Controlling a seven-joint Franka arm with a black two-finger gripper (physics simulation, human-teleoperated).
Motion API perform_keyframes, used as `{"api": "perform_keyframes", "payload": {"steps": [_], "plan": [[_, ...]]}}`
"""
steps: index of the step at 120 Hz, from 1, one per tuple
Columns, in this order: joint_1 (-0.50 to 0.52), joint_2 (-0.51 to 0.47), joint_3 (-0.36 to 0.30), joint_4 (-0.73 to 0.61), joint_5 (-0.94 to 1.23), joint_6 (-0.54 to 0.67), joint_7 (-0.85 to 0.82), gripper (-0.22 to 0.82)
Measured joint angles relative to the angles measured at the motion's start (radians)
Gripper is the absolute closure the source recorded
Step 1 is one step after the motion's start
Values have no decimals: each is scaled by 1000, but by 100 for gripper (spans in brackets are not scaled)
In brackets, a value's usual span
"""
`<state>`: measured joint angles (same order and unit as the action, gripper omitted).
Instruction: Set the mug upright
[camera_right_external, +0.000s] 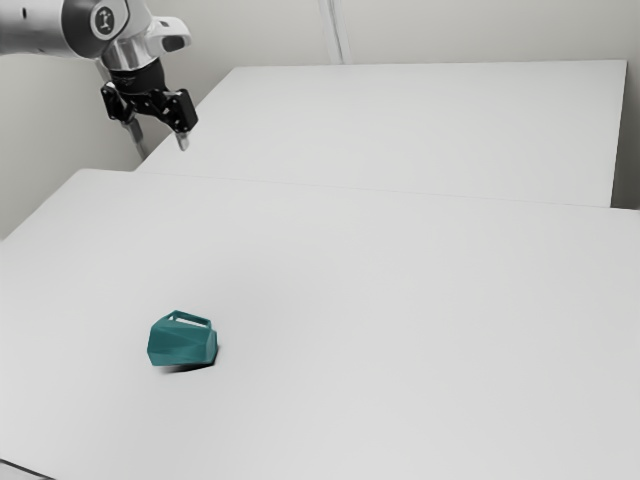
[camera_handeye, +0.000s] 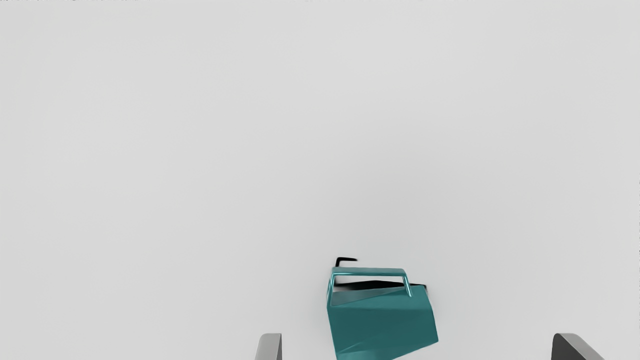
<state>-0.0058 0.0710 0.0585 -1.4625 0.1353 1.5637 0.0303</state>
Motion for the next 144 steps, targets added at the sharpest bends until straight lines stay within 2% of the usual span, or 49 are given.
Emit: {"api": "perform_keyframes", "payload": {"steps": [17,44,55,76,89,116,144], "plan": [[-2,-42,2,-49,-4,10,0,2],[7,-239,23,-380,-105,149,-4,2],[11,-294,56,-515,-163,236,-6,2],[13,-377,116,-696,-268,377,-6,2],[13,-406,170,-768,-331,432,4,2],[14,-403,280,-890,-490,487,81,2],[-3,-394,456,-951,-578,500,227,2]]}}
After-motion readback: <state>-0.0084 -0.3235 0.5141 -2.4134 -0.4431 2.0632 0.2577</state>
